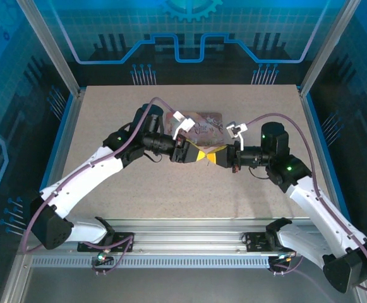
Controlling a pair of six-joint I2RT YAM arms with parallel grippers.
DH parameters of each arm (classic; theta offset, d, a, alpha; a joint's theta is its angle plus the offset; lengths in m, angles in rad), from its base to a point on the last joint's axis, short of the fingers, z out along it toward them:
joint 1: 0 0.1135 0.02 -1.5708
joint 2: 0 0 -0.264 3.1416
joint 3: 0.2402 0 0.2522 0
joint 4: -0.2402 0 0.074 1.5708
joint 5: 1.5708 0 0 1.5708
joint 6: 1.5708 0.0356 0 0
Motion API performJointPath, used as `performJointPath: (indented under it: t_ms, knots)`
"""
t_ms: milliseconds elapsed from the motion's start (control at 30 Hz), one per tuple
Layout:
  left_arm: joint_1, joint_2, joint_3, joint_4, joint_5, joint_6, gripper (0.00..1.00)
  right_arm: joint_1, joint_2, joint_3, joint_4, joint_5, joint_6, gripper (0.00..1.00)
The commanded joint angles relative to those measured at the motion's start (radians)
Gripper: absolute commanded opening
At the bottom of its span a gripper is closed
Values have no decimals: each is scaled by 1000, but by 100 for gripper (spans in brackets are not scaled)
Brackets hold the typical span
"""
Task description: Unlock a padlock with a key
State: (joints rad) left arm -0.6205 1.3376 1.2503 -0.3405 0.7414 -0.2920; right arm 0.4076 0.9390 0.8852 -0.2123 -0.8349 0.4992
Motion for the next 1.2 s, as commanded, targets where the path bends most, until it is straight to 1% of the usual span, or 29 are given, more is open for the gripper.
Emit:
performJointPath:
  t_ms: [0,167,267,400,500,633,733,833,967,1033,1167]
  knots:
    - [20,-53,-49,92,-91,-46,60,0,-30,14,-30,48,-11,0]
    - [21,-122,-162,179,-228,-119,88,-12,-53,0,-40,164,-10,0]
    - [21,-152,-255,256,-309,-163,98,-25,-55,0,-61,262,-12,0]
    - [18,-160,-380,382,-403,-212,99,-39,-44,1,-119,417,-45,0]
    - [5,-131,-456,465,-493,-234,99,-46,-17,6,-158,519,-67,0]
    - [-26,-51,-499,537,-592,-234,99,-59,25,3,-169,611,-79,0]
    - [-48,7,-513,589,-637,-229,99,-66,52,4,-150,657,-88,0]
    - [-62,48,-526,636,-659,-237,99,-77,100,30,-131,711,-101,0]
    - [-80,77,-553,679,-690,-254,99,-94,231,120,-107,764,-129,0]
    - [-87,81,-584,716,-698,-266,99,-101,328,191,-96,781,-137,0]
    - [-100,84,-615,734,-729,-267,99,-115,518,332,-73,795,-138,0]
